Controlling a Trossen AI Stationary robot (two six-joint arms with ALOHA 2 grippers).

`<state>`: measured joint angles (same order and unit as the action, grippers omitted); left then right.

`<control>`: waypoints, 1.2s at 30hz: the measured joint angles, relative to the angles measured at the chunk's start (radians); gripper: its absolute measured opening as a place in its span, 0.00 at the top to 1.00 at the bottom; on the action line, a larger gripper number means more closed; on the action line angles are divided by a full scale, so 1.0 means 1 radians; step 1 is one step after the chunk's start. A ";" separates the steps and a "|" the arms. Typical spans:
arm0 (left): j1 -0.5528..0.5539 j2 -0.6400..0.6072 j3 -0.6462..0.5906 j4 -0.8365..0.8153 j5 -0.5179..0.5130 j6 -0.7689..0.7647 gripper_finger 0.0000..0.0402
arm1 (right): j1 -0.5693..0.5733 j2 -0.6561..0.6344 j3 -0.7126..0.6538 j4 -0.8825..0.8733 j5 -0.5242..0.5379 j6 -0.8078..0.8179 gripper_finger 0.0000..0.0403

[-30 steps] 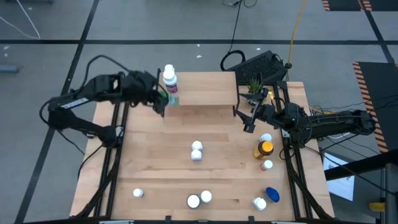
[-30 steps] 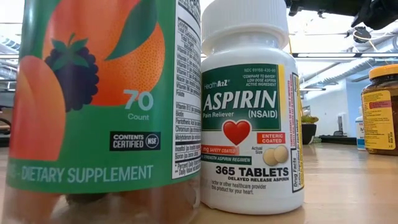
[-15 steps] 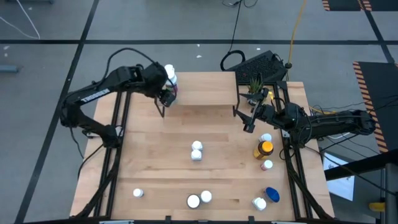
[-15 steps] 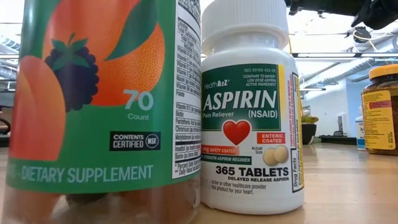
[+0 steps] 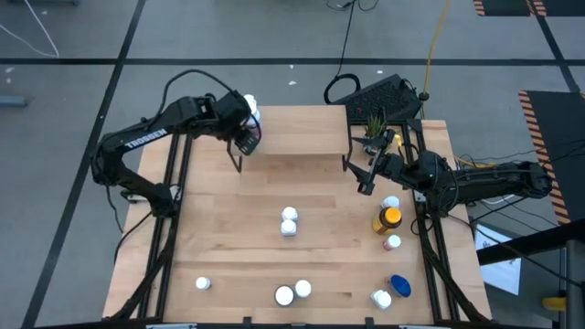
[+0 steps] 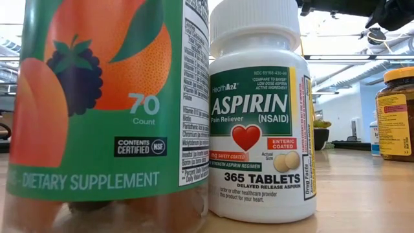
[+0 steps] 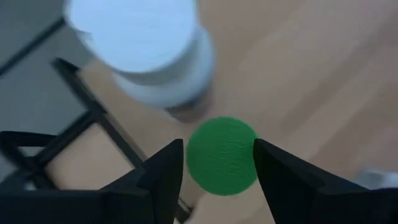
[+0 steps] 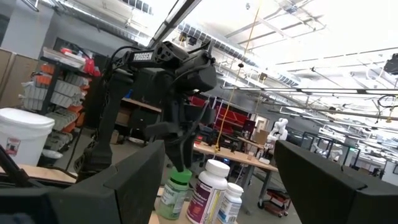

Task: Pick and place medicine bottles onto shelf by color
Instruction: Put the light green pill bottle on the shelf, then put the white and black pill bottle on the shelf

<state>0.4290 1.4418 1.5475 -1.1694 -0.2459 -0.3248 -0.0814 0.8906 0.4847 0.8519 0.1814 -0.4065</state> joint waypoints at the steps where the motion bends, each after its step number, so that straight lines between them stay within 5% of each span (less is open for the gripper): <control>1: 0.000 0.000 0.000 0.000 -0.021 -0.001 0.51 | 0.000 0.000 0.000 -0.001 0.000 0.000 0.26; 13: -0.019 -0.009 -0.001 0.027 -0.047 0.002 0.50 | 0.000 0.000 0.000 -0.003 0.000 -0.002 0.26; 21: -0.132 -0.090 -0.001 0.031 -0.082 -0.011 0.50 | 0.000 0.000 0.000 -0.034 0.000 0.003 0.26; 27: -0.376 -0.142 -0.033 -0.082 -0.158 -0.170 0.50 | 0.000 -0.001 0.000 -0.079 -0.001 0.051 0.26; 36: -0.856 -0.164 -0.339 -0.087 0.160 -0.588 0.50 | 0.023 -0.078 0.000 -0.224 0.002 0.109 0.26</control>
<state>-0.4269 1.2778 1.2089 -1.2561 -0.0856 -0.9128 -0.0587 0.8123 0.4850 0.6275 0.1833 -0.2978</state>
